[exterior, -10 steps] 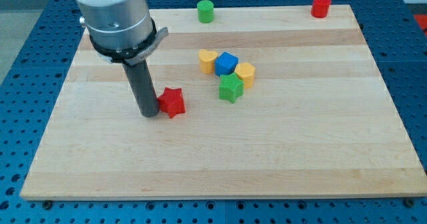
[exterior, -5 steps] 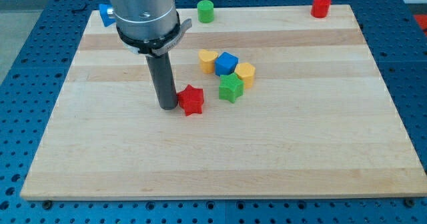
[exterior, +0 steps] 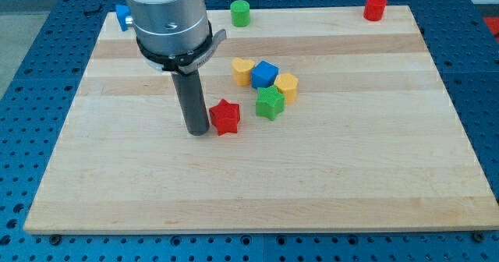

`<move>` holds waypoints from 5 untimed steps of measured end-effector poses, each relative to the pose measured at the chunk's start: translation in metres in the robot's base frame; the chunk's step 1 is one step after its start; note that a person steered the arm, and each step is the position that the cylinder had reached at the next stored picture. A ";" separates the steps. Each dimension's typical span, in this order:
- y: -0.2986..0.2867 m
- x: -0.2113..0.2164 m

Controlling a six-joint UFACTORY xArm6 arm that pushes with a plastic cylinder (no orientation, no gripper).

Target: Move the red star closer to the green star

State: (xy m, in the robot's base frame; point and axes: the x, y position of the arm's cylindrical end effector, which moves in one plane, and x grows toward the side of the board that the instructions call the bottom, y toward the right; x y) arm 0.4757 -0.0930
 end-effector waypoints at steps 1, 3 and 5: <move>0.010 0.000; 0.034 0.000; 0.040 0.000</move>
